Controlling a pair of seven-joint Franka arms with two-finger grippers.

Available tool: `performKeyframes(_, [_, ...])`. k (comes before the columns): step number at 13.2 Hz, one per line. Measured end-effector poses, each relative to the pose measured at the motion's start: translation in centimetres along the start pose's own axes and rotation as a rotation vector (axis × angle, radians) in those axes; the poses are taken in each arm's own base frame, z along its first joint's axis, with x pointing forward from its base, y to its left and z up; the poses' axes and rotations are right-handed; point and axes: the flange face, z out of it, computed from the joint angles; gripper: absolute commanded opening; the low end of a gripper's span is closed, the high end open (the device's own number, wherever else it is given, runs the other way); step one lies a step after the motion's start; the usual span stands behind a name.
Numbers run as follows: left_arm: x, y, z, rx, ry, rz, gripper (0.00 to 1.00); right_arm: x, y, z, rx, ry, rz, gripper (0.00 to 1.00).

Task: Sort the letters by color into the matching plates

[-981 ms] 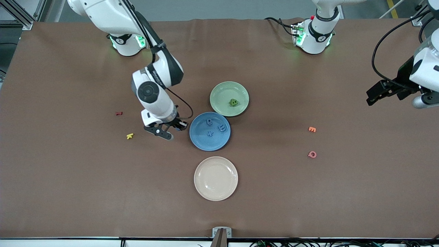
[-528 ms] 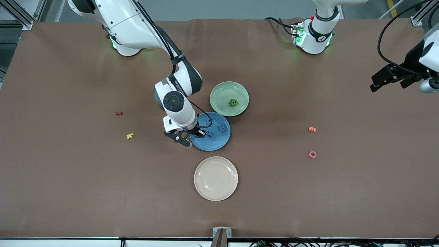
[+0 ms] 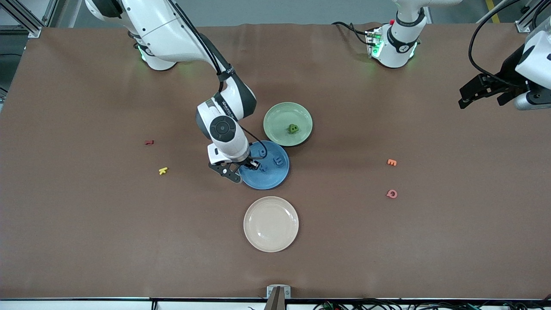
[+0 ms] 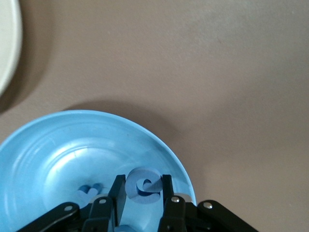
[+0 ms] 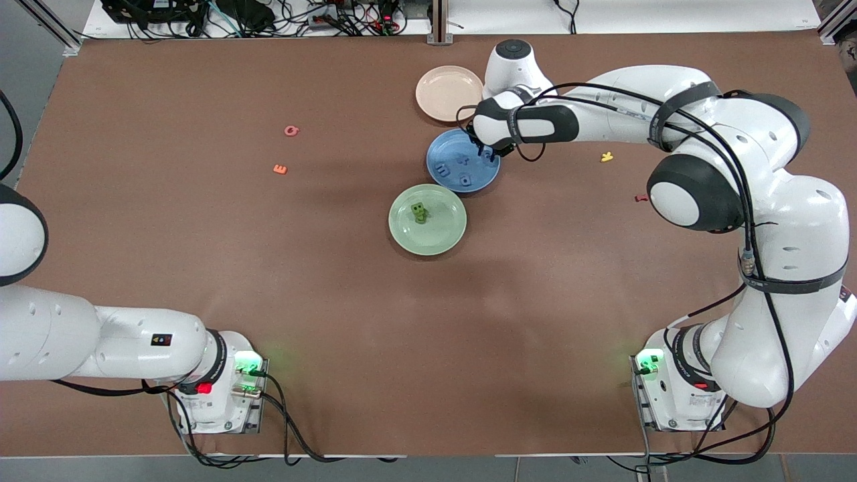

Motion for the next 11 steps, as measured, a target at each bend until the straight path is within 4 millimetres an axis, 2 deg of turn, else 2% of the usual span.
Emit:
performKeyframes(4, [-0.4, 0.6, 0.2, 0.029, -0.020, 0.027, 1.00, -0.6, -0.2, 0.1, -0.004, -0.002, 0.004, 0.04])
performKeyframes(6, [-0.5, 0.3, 0.1, 0.029, -0.021, 0.022, 1.00, -0.7, -0.2, 0.1, -0.004, -0.002, 0.007, 0.15])
performKeyframes(8, [-0.5, 0.0, -0.2, 0.028, -0.015, 0.017, 1.00, -0.8, -0.3, 0.2, -0.005, -0.002, 0.006, 0.97])
performKeyframes(11, [-0.4, -0.2, -1.2, 0.025, 0.005, 0.012, 1.00, -1.0, -0.4, 0.2, -0.005, -0.002, 0.007, 1.00])
